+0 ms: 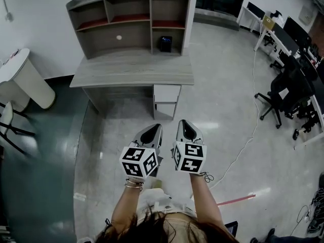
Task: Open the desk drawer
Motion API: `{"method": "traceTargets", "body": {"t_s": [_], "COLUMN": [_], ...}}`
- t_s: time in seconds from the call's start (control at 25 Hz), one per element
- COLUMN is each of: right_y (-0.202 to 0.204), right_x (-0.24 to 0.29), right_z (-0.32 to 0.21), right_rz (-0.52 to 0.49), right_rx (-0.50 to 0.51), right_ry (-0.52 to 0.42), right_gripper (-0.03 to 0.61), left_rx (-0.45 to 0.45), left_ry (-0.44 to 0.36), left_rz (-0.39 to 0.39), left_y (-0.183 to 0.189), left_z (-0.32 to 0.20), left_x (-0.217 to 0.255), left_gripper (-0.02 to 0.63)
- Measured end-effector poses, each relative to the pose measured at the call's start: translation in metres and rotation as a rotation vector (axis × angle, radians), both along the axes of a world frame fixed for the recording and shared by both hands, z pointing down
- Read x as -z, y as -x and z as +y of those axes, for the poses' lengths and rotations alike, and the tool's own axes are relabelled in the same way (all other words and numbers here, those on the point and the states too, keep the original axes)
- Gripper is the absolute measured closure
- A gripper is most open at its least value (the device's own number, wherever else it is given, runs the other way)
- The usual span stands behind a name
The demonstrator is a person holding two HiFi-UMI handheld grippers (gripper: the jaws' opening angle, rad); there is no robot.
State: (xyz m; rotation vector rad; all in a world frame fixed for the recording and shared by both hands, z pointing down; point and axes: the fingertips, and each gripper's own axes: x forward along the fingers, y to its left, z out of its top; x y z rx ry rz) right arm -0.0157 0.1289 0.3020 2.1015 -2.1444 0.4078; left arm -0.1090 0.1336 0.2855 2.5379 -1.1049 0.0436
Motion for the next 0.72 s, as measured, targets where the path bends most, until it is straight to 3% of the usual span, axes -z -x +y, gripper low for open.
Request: {"method": "traceTargets", "body": {"t_s": [0.32,0.72], "right_y": [0.011,0.013], "right_x": [-0.011,-0.02], "right_z": [-0.013,-0.027], "right_rz": [-0.011,-0.036], "right_rx": [-0.033,-0.066], "right_ry": [0.011,0.037], "right_gripper": [0.558,0.558], "left_rx": [-0.044,-0.068], "left_ry": [0.057,0.079], "left_rz": [0.055,0.046], "left_y": [0.01,0.018], "left_z": [-0.015,-0.027], "left_x": [-0.008,-0.014], "left_gripper": [0.604,0.604]}}
